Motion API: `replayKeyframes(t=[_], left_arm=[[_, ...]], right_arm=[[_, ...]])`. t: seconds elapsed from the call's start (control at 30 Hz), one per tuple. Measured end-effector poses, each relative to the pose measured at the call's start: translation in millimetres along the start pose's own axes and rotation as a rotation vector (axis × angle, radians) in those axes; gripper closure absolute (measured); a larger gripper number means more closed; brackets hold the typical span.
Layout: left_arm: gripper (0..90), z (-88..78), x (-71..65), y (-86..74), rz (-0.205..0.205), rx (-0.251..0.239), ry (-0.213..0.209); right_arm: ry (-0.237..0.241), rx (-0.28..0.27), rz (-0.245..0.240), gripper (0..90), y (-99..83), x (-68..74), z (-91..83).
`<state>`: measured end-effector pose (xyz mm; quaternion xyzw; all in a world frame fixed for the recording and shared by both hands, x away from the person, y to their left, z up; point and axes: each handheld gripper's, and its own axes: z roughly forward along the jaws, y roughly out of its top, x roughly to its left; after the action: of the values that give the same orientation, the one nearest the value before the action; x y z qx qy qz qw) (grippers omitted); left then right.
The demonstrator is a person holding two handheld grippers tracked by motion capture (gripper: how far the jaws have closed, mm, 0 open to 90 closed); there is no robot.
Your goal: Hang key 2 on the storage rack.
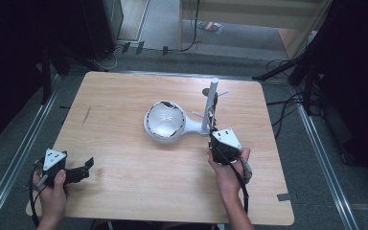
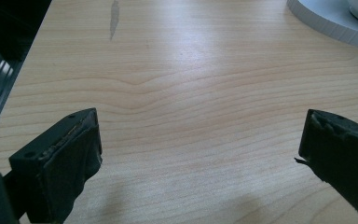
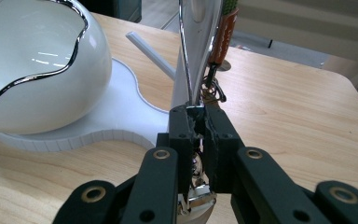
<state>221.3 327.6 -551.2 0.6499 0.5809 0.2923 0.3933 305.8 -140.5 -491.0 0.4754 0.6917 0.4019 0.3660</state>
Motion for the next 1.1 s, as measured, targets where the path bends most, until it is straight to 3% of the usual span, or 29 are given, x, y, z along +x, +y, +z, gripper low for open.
replayKeyframes(t=[0.5,0.57,0.67,0.83,0.93,1.0,1.03,1.1], left_arm=[[0.0,0.5,-0.4,0.1,0.001,0.005,0.007],[0.0,0.7,-0.4,0.2,0.000,0.006,0.007],[0.0,0.5,0.0,0.4,-0.004,0.006,0.003],[0.0,0.8,0.5,0.6,-0.005,0.004,0.000],[0.0,1.2,0.4,0.8,-0.008,0.001,0.001],[0.0,1.4,0.4,0.9,-0.008,0.002,0.002],[0.0,1.4,0.4,0.9,-0.008,0.002,0.002],[0.0,1.5,0.6,0.9,-0.009,0.001,0.000]], right_arm=[[0.026,0.052,0.012,80.5,-5.7,0.4,9.1],[0.044,0.034,0.016,67.9,-6.0,-1.0,9.6],[0.118,-0.004,0.072,45.8,-4.8,-4.2,10.1],[0.093,-0.048,0.056,34.1,-6.7,-5.5,8.4],[0.071,-0.049,0.007,36.7,-7.5,-6.5,9.4],[0.056,-0.029,0.030,32.8,-8.0,-6.8,9.4],[0.059,-0.005,0.055,27.1,-7.5,-7.4,8.9],[0.046,0.038,0.056,17.8,-7.3,-7.4,6.6]])
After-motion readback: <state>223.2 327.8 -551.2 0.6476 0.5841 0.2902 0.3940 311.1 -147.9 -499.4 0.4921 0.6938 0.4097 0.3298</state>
